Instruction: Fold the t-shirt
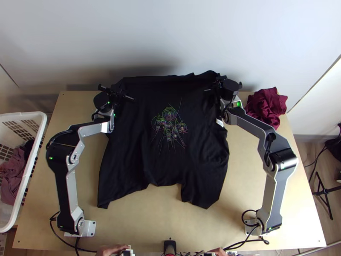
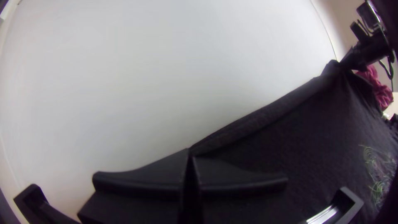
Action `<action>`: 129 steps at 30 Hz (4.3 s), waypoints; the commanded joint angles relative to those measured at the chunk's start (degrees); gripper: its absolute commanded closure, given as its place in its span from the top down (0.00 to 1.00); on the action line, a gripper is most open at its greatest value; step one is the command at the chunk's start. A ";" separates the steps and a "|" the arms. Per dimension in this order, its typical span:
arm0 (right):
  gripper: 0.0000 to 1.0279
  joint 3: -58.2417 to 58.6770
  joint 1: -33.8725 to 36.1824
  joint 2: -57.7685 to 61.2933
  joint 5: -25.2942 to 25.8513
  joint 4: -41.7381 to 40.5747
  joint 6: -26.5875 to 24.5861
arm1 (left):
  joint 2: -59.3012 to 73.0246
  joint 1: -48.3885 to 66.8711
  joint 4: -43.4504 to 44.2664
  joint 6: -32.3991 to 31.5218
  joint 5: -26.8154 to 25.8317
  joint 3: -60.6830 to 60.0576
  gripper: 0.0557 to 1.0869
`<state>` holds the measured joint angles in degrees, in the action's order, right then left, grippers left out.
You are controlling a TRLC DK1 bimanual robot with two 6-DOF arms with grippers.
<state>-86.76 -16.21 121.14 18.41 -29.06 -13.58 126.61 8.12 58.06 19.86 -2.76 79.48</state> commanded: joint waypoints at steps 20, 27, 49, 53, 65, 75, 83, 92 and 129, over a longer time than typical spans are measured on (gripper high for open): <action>0.96 11.53 -1.55 -13.92 -0.57 5.77 -0.39 | -2.50 0.84 -2.34 2.99 0.48 0.67 0.88; 0.96 17.42 -3.39 -22.35 -1.36 7.53 -0.57 | -3.38 1.81 -2.25 3.61 0.57 0.67 0.95; 0.89 23.66 -5.41 -32.46 -3.91 17.90 -2.59 | -14.28 -0.56 -21.94 10.29 0.48 -1.26 0.95; 0.89 28.14 -8.40 -35.45 -4.62 19.48 -2.68 | -17.97 0.58 -22.47 10.38 -0.05 -7.59 0.95; 0.89 37.54 -13.32 -44.94 -6.90 30.73 -3.55 | -28.34 7.70 -24.40 15.65 -1.98 -18.75 0.95; 0.89 41.15 -13.41 -50.04 -10.15 37.23 -5.49 | -34.50 12.97 -25.10 30.42 -1.98 -25.87 0.95; 0.89 37.45 -11.83 -50.21 -14.20 44.26 -8.21 | -39.16 14.73 -29.32 40.26 -1.98 -29.30 0.95; 0.96 23.92 -8.31 -44.50 -14.81 49.27 -7.77 | -40.74 18.77 -37.23 42.28 -1.98 -22.53 0.95; 0.95 -11.06 -4.62 -26.40 -29.49 81.88 -11.29 | -54.54 1.72 -84.17 55.99 -26.59 -15.67 0.95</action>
<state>-92.64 -19.55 91.90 -11.00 52.62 -26.98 71.70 17.80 -30.28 76.16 -27.31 64.95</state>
